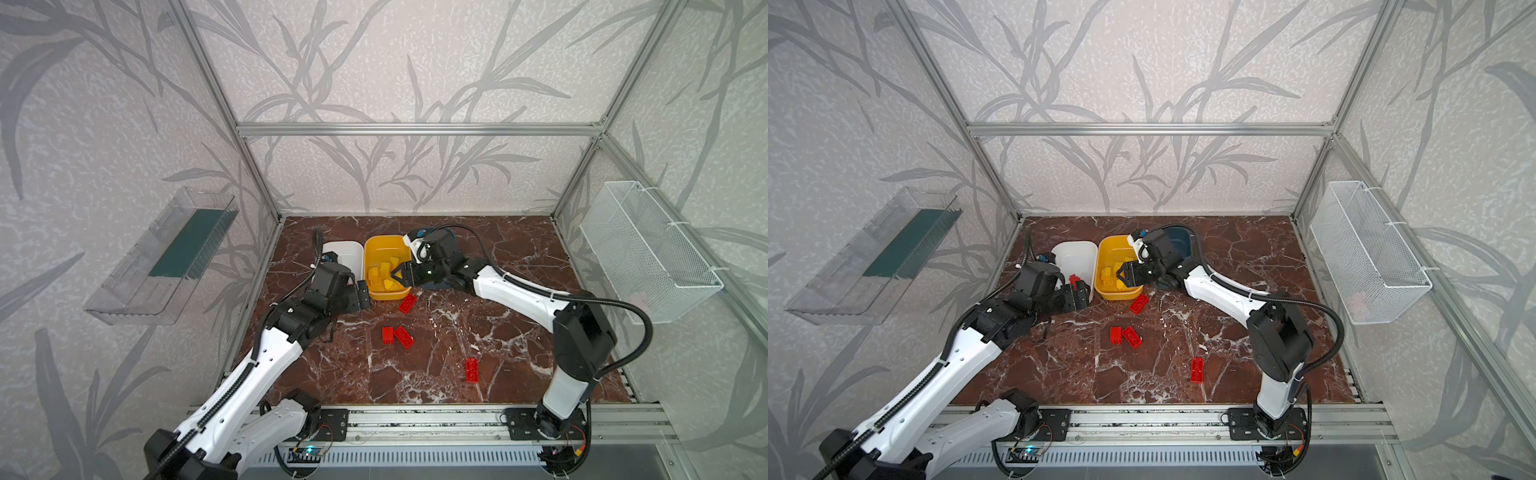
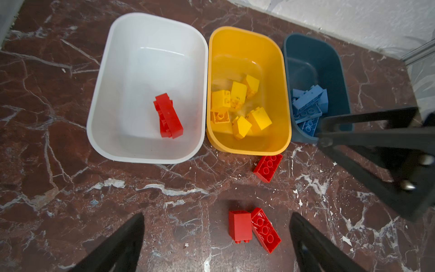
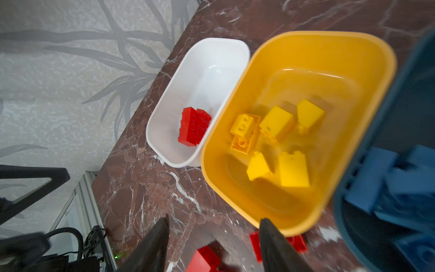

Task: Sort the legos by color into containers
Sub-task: 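Lower left gripper onto a red brick while right gripper withdraws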

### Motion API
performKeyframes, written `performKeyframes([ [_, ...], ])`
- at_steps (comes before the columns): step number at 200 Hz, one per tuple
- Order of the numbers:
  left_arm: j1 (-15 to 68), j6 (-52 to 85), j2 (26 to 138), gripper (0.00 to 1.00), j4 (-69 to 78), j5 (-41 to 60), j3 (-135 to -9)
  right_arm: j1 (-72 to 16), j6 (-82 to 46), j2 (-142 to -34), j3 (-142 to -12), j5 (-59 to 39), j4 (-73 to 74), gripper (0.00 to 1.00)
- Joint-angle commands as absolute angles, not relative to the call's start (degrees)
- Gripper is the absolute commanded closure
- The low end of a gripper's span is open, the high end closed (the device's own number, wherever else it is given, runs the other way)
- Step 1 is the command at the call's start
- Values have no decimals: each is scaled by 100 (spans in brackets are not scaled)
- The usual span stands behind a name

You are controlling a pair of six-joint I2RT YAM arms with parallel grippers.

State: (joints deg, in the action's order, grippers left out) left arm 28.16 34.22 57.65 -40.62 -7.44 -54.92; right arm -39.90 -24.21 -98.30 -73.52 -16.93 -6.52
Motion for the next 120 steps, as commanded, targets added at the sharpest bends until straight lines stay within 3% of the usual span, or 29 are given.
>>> performKeyframes([
  [1,3116,4030,6103,7,-4275,-1023,-5351,-3905,-2597,-9148,-6466,-1072,-251,37],
  [64,3644,4836,7117,12,-3739,-582,-4902,-3709,-2959,-7540,-4463,291,-87,35],
  [120,4018,5148,7919,14,-3281,-497,-4748,-3703,-2975,-7015,-3767,624,-132,34],
])
